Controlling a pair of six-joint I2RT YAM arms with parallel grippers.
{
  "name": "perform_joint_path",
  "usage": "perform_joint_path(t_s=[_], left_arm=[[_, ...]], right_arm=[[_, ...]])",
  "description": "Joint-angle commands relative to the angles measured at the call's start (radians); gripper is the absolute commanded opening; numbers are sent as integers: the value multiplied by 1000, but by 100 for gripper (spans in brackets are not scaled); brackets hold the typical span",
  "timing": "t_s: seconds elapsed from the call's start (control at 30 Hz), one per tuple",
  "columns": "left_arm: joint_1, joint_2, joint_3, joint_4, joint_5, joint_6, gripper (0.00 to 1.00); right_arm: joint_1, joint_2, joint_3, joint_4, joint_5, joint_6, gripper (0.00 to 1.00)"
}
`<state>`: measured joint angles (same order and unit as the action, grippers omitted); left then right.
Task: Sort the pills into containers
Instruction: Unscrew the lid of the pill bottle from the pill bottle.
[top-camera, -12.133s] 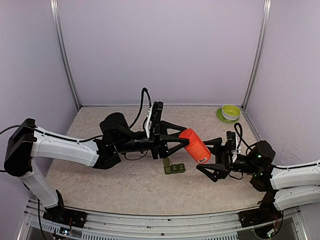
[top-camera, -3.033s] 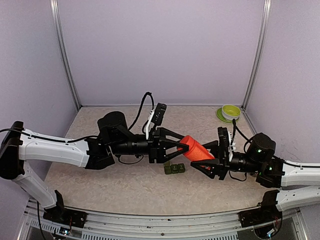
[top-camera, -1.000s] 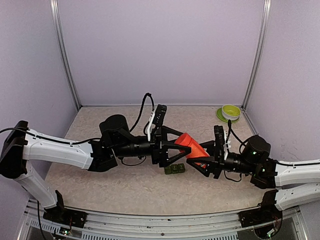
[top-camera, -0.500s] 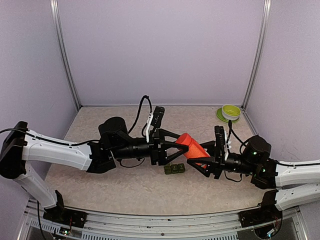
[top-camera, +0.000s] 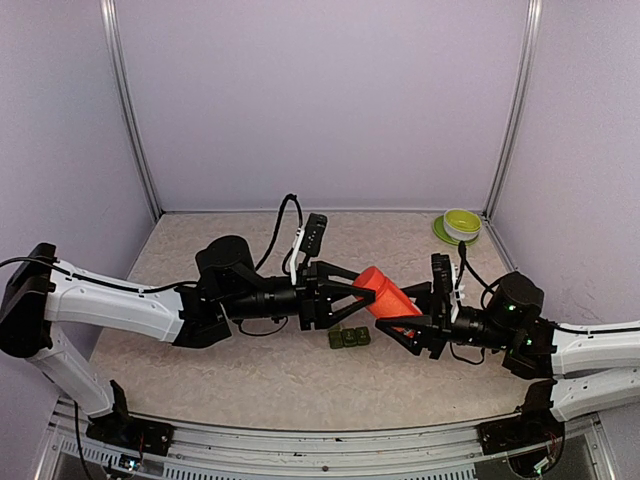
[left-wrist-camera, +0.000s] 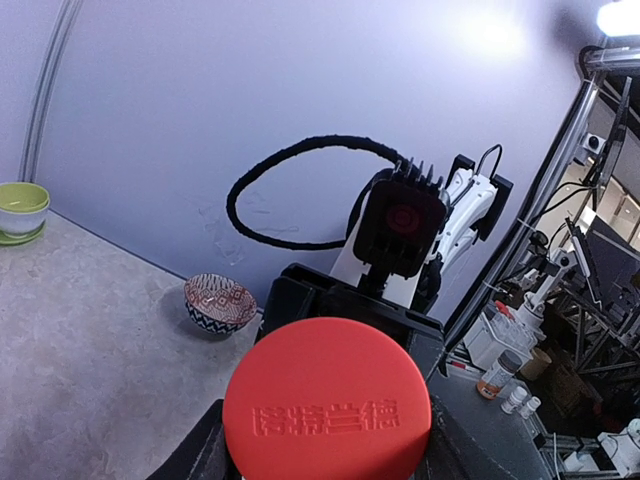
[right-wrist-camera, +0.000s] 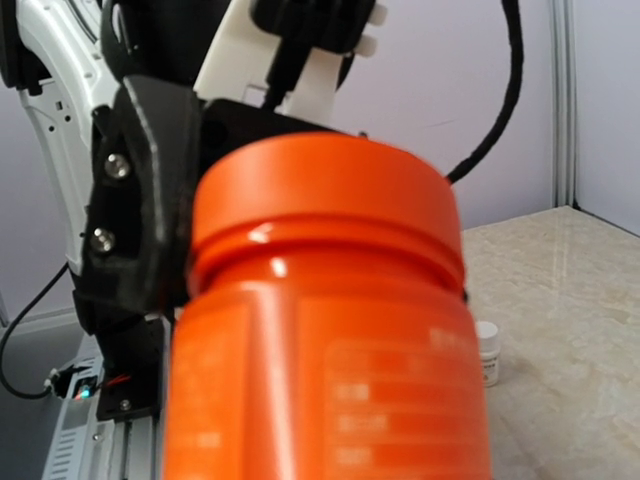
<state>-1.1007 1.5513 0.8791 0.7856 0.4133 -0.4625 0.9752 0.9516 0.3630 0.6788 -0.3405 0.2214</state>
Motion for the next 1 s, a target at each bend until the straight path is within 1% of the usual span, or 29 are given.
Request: perform_joint_path(t_s=[0.0, 0.13, 0.27, 0.43, 0.67, 0.8, 0.97], left_arm=[[-5, -19, 0, 73, 30, -14, 45], [-4, -40, -5, 71, 11, -8, 45], [-5, -73, -19, 51, -34, 4, 45], [-25, -97, -17, 10, -122, -20, 45], [-85, -90, 19, -52, -281, -73, 45], [-102, -71, 43, -62, -288, -81, 50], [-102, -81, 35, -64, -309, -84, 49]], right_arm=[[-7, 8, -9, -21, 7, -39, 18], [-6, 15, -15, -24, 9, -41, 18], [-7, -16, -35, -1, 32, -35, 17], [-7, -33, -42, -3, 67, -63, 17], [-7, -4, -30, -17, 109, -103, 16], [-7, 2, -16, -24, 115, -114, 16], [-7, -26, -21, -26, 134, -117, 15]])
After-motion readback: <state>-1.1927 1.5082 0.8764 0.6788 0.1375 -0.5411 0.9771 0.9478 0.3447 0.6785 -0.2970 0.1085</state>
